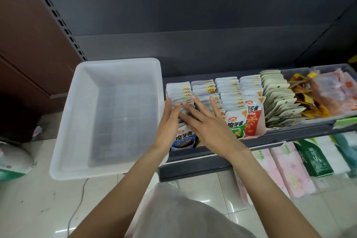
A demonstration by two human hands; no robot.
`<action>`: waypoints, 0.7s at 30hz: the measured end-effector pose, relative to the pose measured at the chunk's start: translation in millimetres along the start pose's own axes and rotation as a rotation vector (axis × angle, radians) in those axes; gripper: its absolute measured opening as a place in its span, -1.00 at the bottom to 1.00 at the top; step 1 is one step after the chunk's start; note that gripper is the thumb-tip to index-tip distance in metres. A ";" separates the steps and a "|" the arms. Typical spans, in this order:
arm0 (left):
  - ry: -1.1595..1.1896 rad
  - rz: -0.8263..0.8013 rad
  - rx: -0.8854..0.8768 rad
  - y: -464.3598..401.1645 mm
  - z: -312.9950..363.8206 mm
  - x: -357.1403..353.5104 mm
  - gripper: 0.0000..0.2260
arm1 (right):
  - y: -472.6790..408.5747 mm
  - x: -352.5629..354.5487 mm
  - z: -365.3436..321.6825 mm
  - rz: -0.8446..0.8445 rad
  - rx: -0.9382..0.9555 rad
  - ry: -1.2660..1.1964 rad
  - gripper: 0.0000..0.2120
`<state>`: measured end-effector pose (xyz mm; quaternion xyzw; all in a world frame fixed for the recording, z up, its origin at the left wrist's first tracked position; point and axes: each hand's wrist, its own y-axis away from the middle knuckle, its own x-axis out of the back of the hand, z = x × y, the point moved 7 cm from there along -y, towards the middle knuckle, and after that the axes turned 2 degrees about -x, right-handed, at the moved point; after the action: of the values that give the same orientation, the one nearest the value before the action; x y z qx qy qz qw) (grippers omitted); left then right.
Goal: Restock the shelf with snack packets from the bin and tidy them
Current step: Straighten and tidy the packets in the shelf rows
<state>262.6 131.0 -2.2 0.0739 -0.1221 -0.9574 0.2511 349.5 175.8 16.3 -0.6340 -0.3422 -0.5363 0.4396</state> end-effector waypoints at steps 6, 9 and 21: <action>-0.050 0.028 -0.046 0.4 -1.7 0.8 -0.61 | 2.1 -1.0 2.6 -0.013 -0.002 0.009 -0.56; -0.042 0.032 -0.045 -0.7 -0.6 -2.5 -0.60 | 4.1 -6.7 0.7 -0.013 -0.030 0.017 -0.54; -0.014 0.132 -0.025 -16.6 -7.5 -0.4 -0.33 | -4.5 -17.2 -8.3 0.018 -0.208 -0.004 -0.55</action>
<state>256.8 143.7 -13.9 0.0560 -0.1164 -0.9407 0.3137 339.0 170.5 0.7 -0.6804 -0.2797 -0.5637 0.3757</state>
